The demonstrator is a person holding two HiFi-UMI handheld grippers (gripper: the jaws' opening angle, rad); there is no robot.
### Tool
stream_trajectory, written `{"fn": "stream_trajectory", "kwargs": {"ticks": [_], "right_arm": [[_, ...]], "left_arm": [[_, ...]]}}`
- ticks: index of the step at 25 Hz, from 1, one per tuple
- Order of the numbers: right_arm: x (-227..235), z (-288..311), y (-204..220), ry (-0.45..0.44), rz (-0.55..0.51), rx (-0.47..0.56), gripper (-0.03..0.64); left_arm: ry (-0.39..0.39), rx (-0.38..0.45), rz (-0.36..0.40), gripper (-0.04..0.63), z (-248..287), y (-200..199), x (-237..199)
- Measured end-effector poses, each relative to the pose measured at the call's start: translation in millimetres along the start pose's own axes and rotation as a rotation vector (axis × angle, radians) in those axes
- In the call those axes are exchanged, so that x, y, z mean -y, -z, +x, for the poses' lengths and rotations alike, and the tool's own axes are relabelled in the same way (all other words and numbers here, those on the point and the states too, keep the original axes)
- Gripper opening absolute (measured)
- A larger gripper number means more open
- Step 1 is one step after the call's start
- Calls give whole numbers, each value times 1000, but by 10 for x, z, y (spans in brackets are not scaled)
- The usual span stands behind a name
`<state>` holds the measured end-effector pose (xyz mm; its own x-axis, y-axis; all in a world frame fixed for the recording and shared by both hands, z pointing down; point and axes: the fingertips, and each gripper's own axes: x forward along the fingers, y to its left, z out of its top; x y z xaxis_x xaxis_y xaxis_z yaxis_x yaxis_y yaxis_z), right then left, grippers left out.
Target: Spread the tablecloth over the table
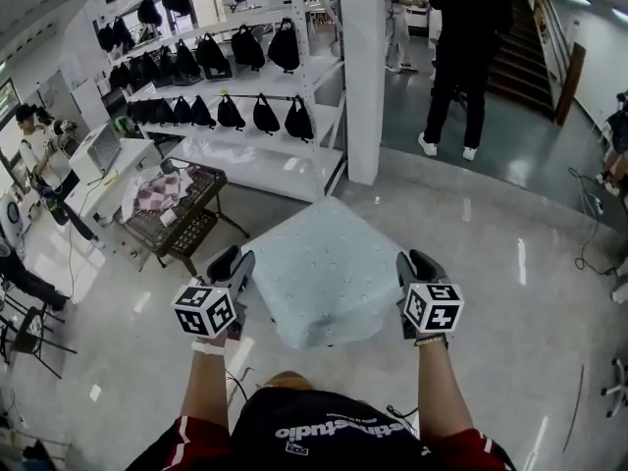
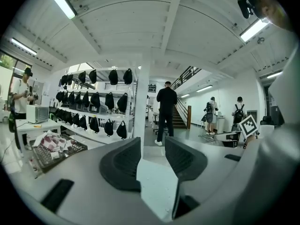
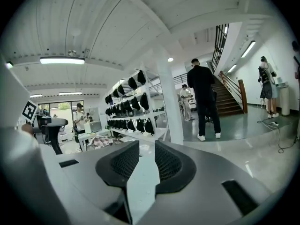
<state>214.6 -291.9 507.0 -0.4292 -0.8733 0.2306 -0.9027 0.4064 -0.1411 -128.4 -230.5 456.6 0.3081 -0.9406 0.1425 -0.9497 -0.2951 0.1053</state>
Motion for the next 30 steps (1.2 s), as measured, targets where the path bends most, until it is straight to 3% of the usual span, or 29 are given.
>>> {"fn": "stream_trajectory", "kwargs": {"ticks": [7, 13, 17, 30], "right_arm": [[-207, 30, -251, 5, 1, 42, 124], [-447, -34, -511, 34, -2, 68, 124], [-608, -71, -689, 37, 32, 104, 124], [-1082, -168, -878, 55, -35, 127, 112]], "left_arm": [[14, 58, 9, 173, 38, -225, -131], [73, 98, -13, 173, -11, -492, -264], [83, 112, 23, 173, -2, -642, -343], [100, 104, 30, 120, -3, -637, -401]]}}
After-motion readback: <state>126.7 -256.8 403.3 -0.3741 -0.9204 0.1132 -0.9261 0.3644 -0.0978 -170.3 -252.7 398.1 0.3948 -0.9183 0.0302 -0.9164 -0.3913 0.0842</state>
